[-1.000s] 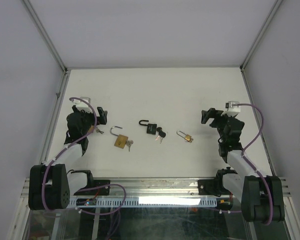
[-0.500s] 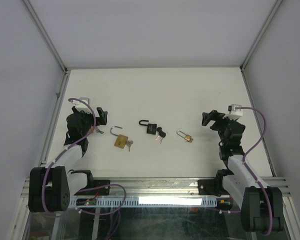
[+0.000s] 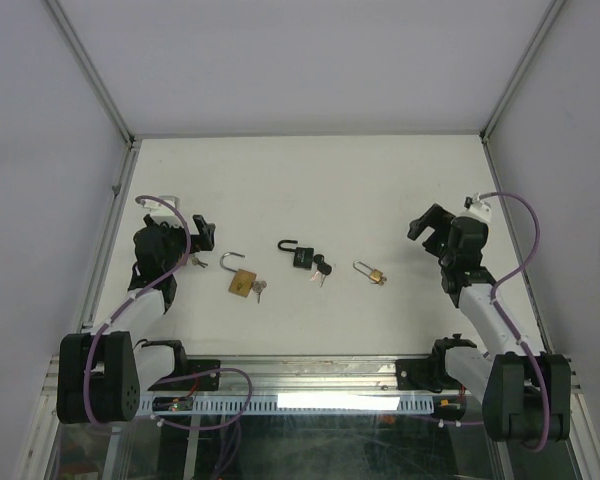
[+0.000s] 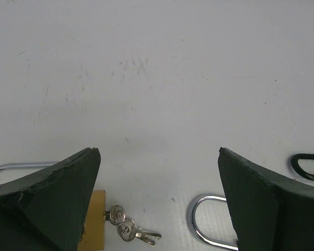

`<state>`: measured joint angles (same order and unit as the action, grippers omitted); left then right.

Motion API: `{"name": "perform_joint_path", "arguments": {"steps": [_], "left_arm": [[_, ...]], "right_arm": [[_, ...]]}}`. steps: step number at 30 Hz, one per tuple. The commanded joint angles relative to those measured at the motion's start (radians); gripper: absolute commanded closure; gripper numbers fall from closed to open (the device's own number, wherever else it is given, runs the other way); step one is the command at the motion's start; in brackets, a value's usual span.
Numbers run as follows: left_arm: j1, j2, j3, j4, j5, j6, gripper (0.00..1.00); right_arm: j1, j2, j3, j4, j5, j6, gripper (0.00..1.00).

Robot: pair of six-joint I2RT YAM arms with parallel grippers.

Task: Unlock with the key

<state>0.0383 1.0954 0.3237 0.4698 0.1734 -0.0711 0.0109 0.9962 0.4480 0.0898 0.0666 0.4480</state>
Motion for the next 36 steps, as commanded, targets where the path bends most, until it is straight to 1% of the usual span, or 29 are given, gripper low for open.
{"name": "perform_joint_path", "arguments": {"steps": [1,4,11,15,17,20,24,26,29,33,36], "left_arm": [[-0.005,0.011,0.030,0.027,-0.010,-0.014,0.01],[-0.005,0.019,0.036,0.022,0.001,-0.009,0.01],[-0.005,0.022,0.062,-0.024,-0.008,-0.033,0.01],[-0.005,0.025,0.066,-0.034,-0.006,-0.030,0.01],[-0.006,0.027,0.069,-0.038,-0.006,-0.031,0.01],[-0.006,0.027,0.077,-0.054,-0.015,-0.041,0.01],[-0.006,0.030,0.061,-0.033,0.051,0.029,0.01],[-0.006,0.018,0.063,-0.051,0.050,-0.004,0.01],[-0.005,0.002,0.057,-0.043,0.038,-0.042,0.01],[-0.005,-0.003,0.046,-0.034,0.062,-0.043,0.01],[-0.005,-0.006,0.038,-0.036,0.091,-0.020,0.01]], "right_arm": [[-0.002,-0.042,-0.023,0.034,0.022,0.020,0.00],[-0.002,-0.043,-0.027,0.040,0.029,0.026,0.00],[-0.002,-0.005,0.023,-0.048,0.072,0.052,0.00],[-0.002,0.025,0.057,-0.098,0.097,0.097,0.00],[-0.002,0.026,0.049,-0.079,0.089,0.091,0.01],[-0.003,0.010,0.039,-0.054,0.123,0.084,0.00],[-0.004,0.020,0.052,-0.053,0.087,0.054,0.00],[-0.003,0.020,0.052,-0.050,0.087,0.049,0.00],[-0.005,0.005,0.031,0.001,0.042,0.019,0.00],[-0.005,-0.015,-0.003,0.063,0.008,-0.001,0.00],[-0.005,-0.021,-0.006,0.069,-0.005,-0.013,0.00]]}}
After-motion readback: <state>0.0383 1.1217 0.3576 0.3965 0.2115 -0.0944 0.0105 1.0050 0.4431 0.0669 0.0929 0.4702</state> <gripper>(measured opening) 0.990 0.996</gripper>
